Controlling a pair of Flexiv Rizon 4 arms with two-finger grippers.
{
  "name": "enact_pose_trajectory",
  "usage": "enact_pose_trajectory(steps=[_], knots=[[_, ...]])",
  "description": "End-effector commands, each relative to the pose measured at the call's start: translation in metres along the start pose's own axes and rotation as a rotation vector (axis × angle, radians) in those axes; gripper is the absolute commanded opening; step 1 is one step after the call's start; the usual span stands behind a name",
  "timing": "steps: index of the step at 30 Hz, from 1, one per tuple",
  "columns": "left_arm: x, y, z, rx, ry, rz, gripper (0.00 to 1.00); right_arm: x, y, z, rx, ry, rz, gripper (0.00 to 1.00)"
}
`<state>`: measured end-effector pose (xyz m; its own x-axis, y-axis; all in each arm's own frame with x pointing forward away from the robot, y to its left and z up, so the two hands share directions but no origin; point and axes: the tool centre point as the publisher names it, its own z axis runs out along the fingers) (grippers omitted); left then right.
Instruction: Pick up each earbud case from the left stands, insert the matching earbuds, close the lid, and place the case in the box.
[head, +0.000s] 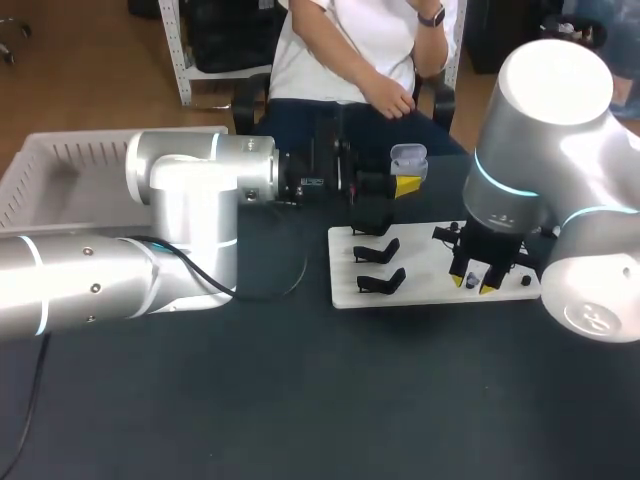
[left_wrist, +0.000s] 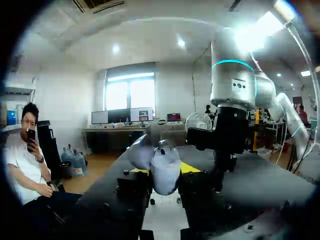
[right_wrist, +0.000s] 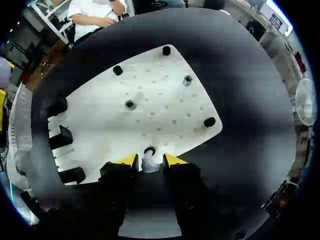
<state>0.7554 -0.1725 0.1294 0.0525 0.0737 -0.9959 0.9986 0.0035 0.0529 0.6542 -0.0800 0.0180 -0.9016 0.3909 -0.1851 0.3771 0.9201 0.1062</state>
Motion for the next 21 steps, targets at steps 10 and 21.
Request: enact_pose_trajectory(steps=[10, 21], knots=[[0.001, -0.001, 0.0, -0.005, -0.003, 0.004, 0.0, 0.002, 0.002, 0.001, 0.009, -0.011, 0.005, 0.0], [0.001, -0.001, 0.0, -0.005, -0.003, 0.004, 0.0, 0.002, -0.002, -0.018, 0.005, -0.025, 0.001, 0.0]])
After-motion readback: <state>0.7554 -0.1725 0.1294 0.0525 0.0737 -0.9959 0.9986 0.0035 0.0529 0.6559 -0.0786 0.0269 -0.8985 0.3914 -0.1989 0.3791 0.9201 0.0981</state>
